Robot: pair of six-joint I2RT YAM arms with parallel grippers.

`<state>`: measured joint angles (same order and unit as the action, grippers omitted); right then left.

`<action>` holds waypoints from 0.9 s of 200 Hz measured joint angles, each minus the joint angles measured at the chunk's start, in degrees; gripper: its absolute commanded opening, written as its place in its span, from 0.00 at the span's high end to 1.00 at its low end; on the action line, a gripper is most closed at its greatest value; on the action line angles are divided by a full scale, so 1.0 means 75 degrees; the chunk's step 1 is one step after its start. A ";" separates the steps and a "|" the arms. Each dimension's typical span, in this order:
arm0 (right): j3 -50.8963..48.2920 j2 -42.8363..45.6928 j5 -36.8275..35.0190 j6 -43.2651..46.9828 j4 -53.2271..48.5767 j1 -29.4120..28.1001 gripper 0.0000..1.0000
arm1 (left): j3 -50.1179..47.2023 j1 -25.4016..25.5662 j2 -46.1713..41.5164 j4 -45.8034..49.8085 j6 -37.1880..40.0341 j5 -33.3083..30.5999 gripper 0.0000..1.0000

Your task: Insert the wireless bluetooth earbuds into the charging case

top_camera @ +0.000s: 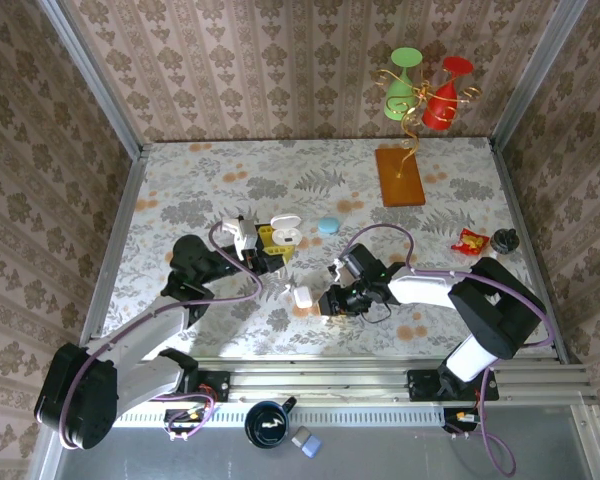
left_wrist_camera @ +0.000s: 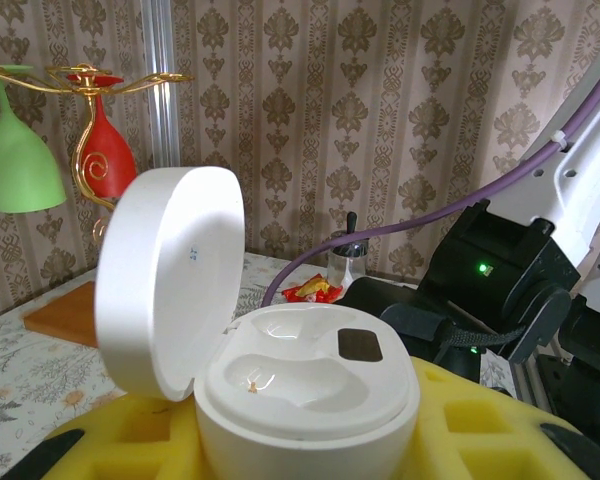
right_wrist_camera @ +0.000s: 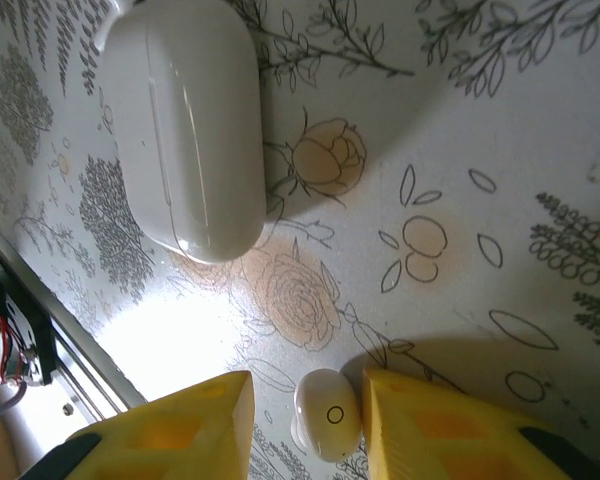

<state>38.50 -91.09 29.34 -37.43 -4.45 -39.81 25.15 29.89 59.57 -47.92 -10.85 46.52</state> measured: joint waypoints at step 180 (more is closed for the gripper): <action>0.0749 0.1204 -0.2480 -0.0962 -0.1918 -0.0137 0.85 | 0.0000 0.0297 0.0618 0.0096 0.0766 -0.1017 0.78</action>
<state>44.12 -82.06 10.74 -44.64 -18.83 -40.84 25.15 32.12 64.20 -47.20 -5.10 38.89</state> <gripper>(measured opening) 0.157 0.370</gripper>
